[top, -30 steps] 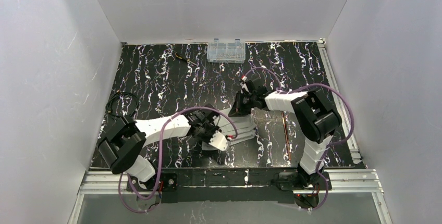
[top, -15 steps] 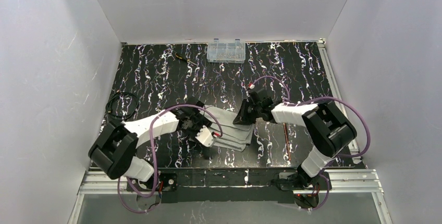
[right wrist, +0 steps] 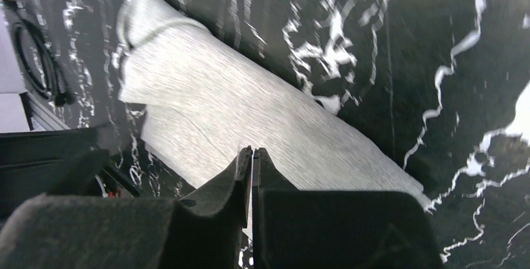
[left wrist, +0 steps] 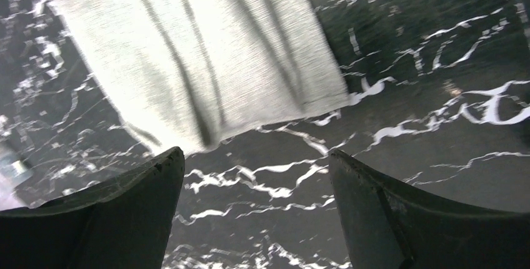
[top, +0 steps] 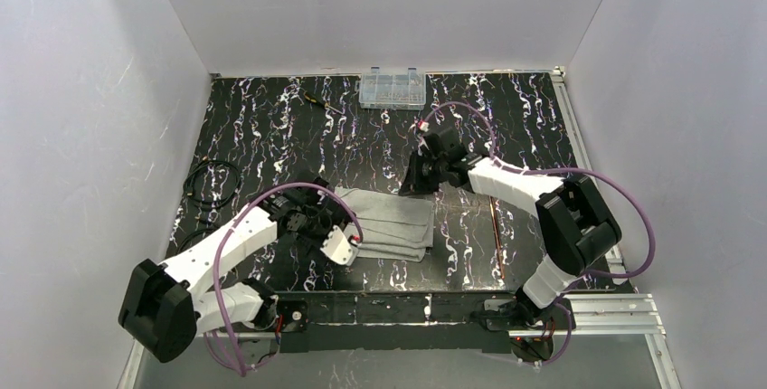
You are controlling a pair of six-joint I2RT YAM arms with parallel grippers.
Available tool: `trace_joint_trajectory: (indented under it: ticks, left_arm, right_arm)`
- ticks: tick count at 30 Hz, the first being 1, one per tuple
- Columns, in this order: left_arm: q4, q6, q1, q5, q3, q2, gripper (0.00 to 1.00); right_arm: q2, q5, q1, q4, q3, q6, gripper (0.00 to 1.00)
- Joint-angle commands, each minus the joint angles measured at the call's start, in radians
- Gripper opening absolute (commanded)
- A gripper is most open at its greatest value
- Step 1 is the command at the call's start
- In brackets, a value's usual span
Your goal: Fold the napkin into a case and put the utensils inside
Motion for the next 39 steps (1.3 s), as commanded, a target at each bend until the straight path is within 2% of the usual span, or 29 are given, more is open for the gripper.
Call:
trace_joint_trajectory:
  ticks: [1, 6, 12, 18, 21, 26, 31, 34, 39]
  left_arm:
    - [-0.007, -0.044, -0.01, 0.05, -0.045, 0.02, 0.84]
    - [0.041, -0.116, -0.021, 0.058, -0.055, 0.044, 0.84]
    - [0.065, -0.185, -0.117, 0.056, -0.09, 0.072, 0.92]
    - [0.114, -0.232, -0.159, 0.004, -0.121, 0.134, 0.92]
    - [0.155, -0.269, -0.16, -0.046, -0.112, 0.177, 0.85]
    - [0.226, -0.328, -0.159, -0.111, -0.103, 0.22, 0.66]
    - [0.267, -0.335, -0.161, -0.131, -0.125, 0.226, 0.53]
    - [0.269, -0.342, -0.163, -0.14, -0.117, 0.233, 0.41]
    - [0.277, -0.347, -0.173, -0.155, -0.114, 0.248, 0.26]
  right_arm:
    - [0.025, -0.021, 0.0, -0.094, 0.103, -0.106, 0.14]
    - [0.07, -0.058, 0.001, -0.071, 0.118, -0.107, 0.14]
    - [0.137, -0.09, 0.026, -0.026, 0.162, -0.097, 0.14]
    - [0.17, -0.092, 0.056, -0.014, 0.159, -0.095, 0.12]
    - [0.172, -0.09, 0.055, -0.009, 0.134, -0.097, 0.13]
    - [0.177, -0.095, 0.055, 0.002, 0.076, -0.104, 0.12]
    - [0.184, -0.1, 0.055, 0.014, 0.035, -0.109, 0.11]
    - [0.189, -0.102, 0.055, 0.01, 0.023, -0.117, 0.11]
    - [0.195, -0.103, 0.055, 0.012, 0.005, -0.122, 0.11]
